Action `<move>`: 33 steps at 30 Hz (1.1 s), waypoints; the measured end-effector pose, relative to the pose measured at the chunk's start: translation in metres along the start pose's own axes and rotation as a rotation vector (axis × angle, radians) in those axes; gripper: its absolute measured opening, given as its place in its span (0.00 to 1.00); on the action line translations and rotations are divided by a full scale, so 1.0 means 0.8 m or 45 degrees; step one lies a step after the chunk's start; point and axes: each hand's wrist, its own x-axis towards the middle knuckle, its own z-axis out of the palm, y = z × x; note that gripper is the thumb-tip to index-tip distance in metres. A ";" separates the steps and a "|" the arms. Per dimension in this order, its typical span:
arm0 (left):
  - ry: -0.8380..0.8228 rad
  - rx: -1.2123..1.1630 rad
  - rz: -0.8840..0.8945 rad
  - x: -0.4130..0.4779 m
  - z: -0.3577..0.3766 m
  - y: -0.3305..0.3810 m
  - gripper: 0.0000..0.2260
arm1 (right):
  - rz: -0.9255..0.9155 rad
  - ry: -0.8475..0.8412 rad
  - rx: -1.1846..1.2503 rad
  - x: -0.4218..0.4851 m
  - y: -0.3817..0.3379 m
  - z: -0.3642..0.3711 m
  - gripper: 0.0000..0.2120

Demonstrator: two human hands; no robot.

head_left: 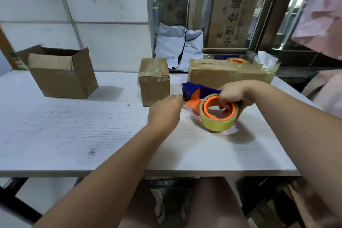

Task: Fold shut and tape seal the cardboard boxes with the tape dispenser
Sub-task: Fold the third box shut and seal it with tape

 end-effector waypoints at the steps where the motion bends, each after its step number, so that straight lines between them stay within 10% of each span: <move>1: -0.002 0.033 0.038 0.003 -0.005 -0.001 0.07 | -0.008 -0.001 0.034 -0.001 0.003 -0.003 0.19; 11: -0.047 0.033 0.416 0.012 -0.042 -0.018 0.07 | -0.307 0.015 0.170 -0.004 0.011 0.003 0.18; 20: 0.081 -0.090 0.242 0.006 -0.053 -0.023 0.11 | -0.599 0.262 0.319 -0.001 0.000 0.015 0.15; 25: 0.242 0.250 0.048 -0.001 -0.060 -0.016 0.12 | -0.678 0.342 0.344 -0.003 -0.005 0.021 0.14; 33: 0.497 0.583 0.390 0.008 -0.079 -0.034 0.16 | -0.654 0.361 0.524 -0.005 -0.006 0.024 0.18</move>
